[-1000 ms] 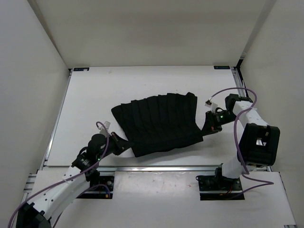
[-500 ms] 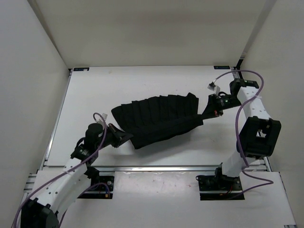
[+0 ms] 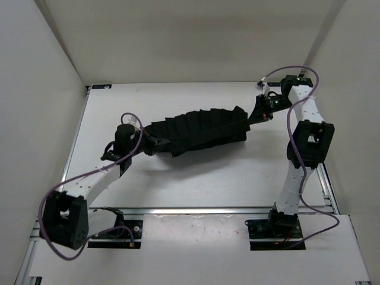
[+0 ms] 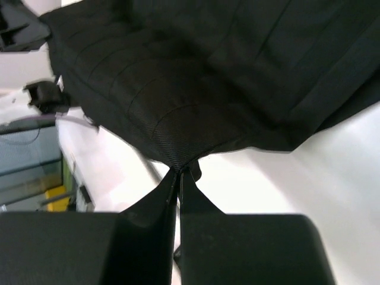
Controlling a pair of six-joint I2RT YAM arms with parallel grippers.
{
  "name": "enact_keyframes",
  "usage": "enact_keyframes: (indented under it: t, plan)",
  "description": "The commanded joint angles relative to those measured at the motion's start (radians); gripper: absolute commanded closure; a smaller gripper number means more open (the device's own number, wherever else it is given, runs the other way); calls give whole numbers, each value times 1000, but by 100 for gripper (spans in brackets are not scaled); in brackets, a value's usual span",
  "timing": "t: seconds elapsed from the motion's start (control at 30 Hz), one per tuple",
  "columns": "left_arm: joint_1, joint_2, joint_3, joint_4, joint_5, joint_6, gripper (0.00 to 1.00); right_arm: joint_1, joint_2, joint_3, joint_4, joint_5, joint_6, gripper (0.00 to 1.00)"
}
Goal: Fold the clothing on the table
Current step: Fold the skirt
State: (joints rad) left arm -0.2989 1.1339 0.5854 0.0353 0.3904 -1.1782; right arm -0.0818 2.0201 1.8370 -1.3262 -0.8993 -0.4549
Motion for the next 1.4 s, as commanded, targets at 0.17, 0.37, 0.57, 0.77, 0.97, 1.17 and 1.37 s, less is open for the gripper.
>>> enact_keyframes:
  t: [0.17, 0.37, 0.57, 0.77, 0.97, 1.17, 1.37]
  plan:
    - [52, 352, 240, 243, -1, -3, 100, 31, 391, 619, 106, 40, 160, 97]
    - [125, 601, 364, 394, -11, -54, 37, 51, 522, 826, 277, 65, 318, 0]
    - [155, 719, 482, 407, -47, -44, 1, 2, 491, 774, 190, 48, 253, 0]
    - [123, 750, 562, 342, -28, -3, 2, -65, 430, 713, 159, 48, 228, 1]
    - [106, 760, 551, 322, 22, 40, 1, -41, 374, 623, 108, 121, 148, 1]
    - [99, 819, 753, 46, -22, 294, 2, 31, 388, 659, 84, 275, 96, 2]
    - [61, 952, 1076, -326, -117, 578, 1, 71, 310, 585, 56, 321, 84, 1]
